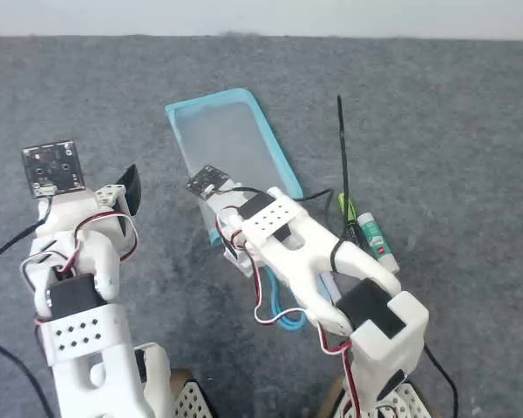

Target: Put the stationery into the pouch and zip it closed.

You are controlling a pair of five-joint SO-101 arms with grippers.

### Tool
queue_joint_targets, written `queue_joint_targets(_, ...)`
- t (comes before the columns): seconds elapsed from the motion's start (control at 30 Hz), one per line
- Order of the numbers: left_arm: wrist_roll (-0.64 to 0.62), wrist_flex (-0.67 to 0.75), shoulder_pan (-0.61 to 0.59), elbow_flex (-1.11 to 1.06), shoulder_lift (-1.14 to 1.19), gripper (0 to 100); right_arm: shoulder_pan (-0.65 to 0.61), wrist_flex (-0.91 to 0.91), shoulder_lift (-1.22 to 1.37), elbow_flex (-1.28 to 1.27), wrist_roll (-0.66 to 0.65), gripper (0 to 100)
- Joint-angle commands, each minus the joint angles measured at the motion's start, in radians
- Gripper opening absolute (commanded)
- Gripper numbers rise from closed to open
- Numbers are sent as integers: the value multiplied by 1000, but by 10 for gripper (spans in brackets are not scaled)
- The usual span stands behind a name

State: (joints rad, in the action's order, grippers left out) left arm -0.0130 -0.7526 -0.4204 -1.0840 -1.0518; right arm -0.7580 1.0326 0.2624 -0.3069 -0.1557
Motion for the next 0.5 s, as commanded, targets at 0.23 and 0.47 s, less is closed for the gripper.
queue_joint_targets(0.23,23,-8,114,22,9,272,133,199,-237,110,8,8)
queue_joint_targets(0.47,46,-92,204,31,2,310,174,202,-568,-14,-52,8)
